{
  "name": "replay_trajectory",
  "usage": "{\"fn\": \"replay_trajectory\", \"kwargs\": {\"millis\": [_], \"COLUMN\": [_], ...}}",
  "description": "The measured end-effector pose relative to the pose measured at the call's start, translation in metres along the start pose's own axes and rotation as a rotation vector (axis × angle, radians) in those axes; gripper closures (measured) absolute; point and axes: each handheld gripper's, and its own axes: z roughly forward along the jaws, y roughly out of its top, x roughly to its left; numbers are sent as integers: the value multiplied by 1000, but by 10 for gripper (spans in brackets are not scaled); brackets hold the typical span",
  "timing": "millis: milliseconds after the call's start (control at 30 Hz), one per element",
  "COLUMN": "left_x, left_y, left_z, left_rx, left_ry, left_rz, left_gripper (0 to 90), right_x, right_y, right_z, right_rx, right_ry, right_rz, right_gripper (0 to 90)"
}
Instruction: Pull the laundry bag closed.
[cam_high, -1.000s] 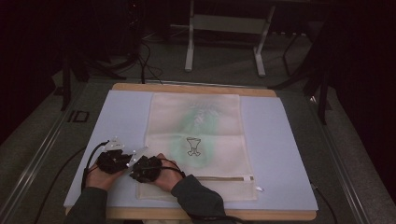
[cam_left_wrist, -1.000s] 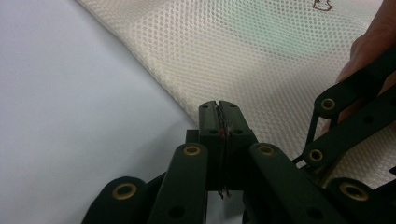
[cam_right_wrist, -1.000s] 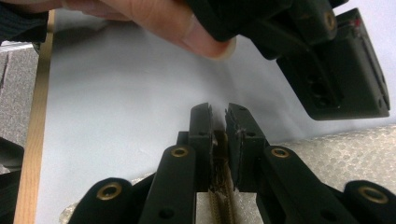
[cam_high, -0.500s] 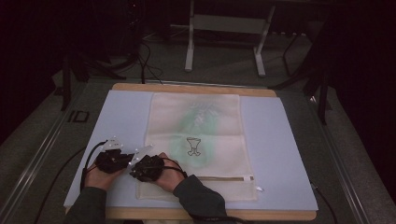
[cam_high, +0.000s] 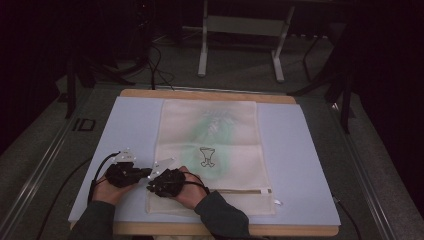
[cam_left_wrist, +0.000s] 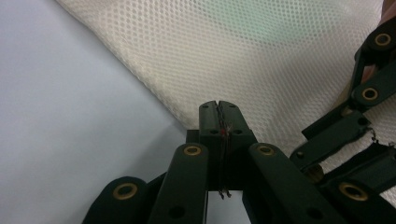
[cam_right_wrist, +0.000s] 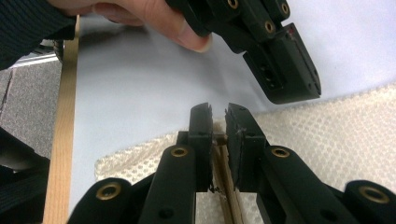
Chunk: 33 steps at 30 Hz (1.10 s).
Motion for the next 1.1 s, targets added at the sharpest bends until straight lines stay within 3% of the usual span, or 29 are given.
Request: {"fn": "replay_trajectory", "kwargs": {"millis": [233, 500, 633, 733, 1100], "left_x": [-4, -8, -10, -11, -12], "left_y": [-1, -2, -3, -3, -5], "left_z": [6, 8, 9, 9, 6], "left_rx": [56, 83, 104, 112, 125], "left_ry": [-24, -63, -61, -56, -54], "left_rz": [17, 35, 37, 42, 39], "left_gripper": [894, 892, 895, 895, 898], "right_x": [2, 2, 0, -3, -6], "right_y": [-7, -15, -17, -19, -15], "right_z": [0, 2, 1, 0, 2], "right_rx": [13, 19, 24, 28, 56], "right_ry": [-8, -12, -7, 26, 41], "right_rz": [-2, -2, 7, 29, 41], "right_gripper": [805, 803, 784, 754, 791]}}
